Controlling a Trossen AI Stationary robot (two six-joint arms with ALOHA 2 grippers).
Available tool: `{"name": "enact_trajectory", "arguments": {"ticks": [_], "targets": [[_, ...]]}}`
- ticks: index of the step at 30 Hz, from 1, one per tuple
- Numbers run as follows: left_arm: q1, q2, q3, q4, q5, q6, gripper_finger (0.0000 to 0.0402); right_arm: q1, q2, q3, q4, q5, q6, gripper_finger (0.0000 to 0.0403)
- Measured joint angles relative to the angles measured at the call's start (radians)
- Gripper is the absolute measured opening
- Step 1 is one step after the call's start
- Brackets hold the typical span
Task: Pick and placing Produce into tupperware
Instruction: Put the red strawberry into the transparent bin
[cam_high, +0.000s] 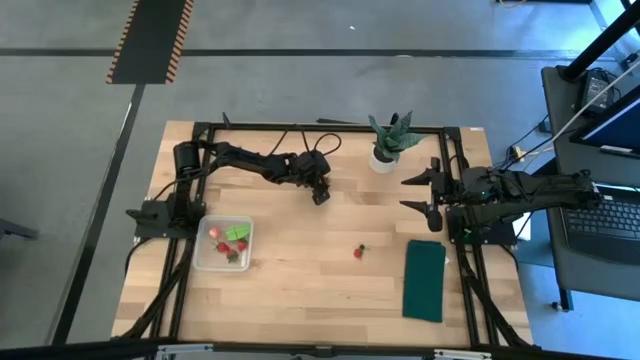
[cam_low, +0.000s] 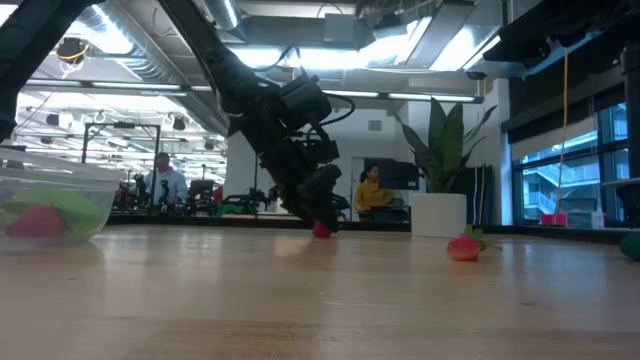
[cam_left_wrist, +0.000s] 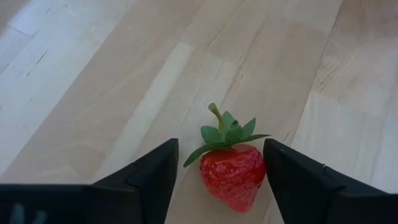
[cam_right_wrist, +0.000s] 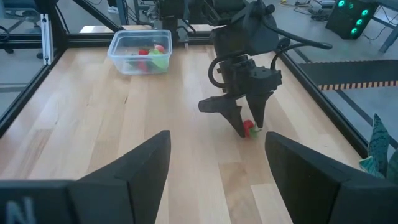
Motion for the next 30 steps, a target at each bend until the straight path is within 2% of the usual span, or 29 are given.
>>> {"name": "enact_trajectory", "arguments": {"ticks": [14,30], "targets": [[-0.015,0.019,0.002,-0.016,-0.023,-0.027,0.0216,0.0,0.0,0.0,-0.003,0.0,0.0,0.0264],[-0.016,0.022,0.002,-0.003,-0.025,-0.027,0.0144,0.0,0.0,0.0,-0.025,0.0,0.025,0.0264]]}}
